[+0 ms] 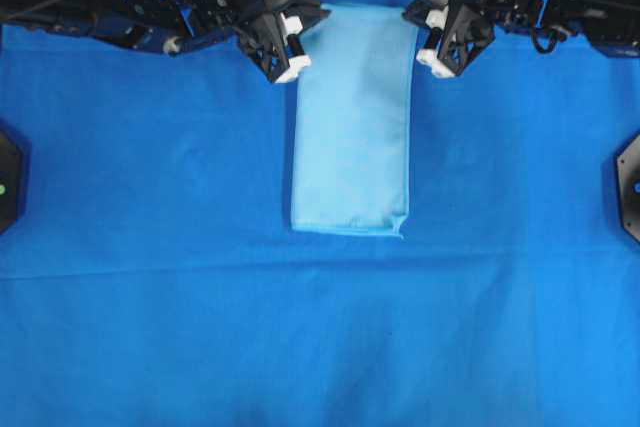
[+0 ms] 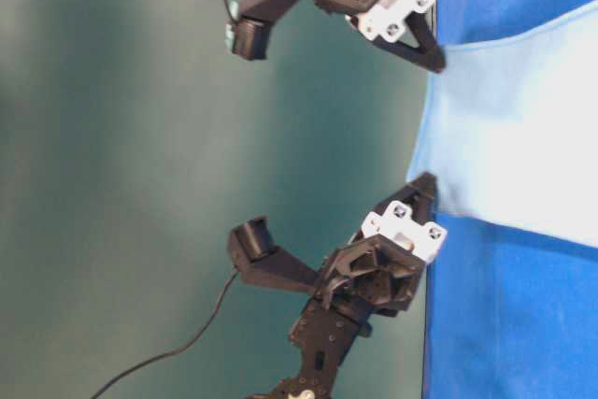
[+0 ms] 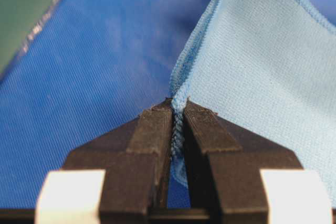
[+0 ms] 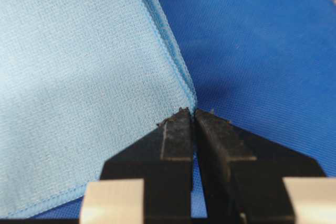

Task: Fold the light blue towel.
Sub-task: 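Fold the far end toward the near end with both grippers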

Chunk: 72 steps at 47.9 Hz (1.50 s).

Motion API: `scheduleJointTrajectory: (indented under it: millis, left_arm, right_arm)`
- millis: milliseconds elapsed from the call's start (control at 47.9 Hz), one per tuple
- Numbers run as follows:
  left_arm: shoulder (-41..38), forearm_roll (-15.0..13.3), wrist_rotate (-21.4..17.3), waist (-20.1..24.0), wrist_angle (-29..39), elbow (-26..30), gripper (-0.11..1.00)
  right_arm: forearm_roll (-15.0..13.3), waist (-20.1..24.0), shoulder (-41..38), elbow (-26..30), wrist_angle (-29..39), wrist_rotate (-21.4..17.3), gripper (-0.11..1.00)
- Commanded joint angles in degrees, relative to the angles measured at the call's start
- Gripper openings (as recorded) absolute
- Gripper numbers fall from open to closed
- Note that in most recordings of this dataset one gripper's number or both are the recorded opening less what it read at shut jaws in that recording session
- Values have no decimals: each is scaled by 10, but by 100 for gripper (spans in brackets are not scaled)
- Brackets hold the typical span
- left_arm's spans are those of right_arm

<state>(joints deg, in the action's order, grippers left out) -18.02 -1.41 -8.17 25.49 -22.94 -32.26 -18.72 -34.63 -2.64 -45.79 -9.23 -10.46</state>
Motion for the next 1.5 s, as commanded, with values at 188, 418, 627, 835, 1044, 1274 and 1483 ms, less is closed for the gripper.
scheduleJointTrajectory:
  millis: [188, 418, 627, 835, 1044, 1274, 1483]
  left_arm:
    - [25, -1, -1, -9, -3, -5, 2]
    - [65, -2, -4, -39, -2, -26, 2]
    - [117, -1, -23, -89, -2, -65, 2]
    - [139, -2, -20, -158, -2, -111, 2]
    - [143, -3, 5, -228, -1, -138, 2]
    - [109, -4, 21, -284, -2, -137, 2]
    - [67, -5, 53, -299, -3, -129, 2]
  right_arm:
    - [1, 12, 26, -1, 0, -3, 3]
    - [7, 51, 71, -4, 29, -4, 3]
    - [25, 124, 132, -16, 91, -5, 3]
    - [69, 205, 149, -40, 112, -5, 3]
    - [114, 277, 142, -51, 119, -5, 3]
    - [159, 320, 89, -51, 101, -5, 3]
    - [186, 344, 40, -45, 70, -5, 3]
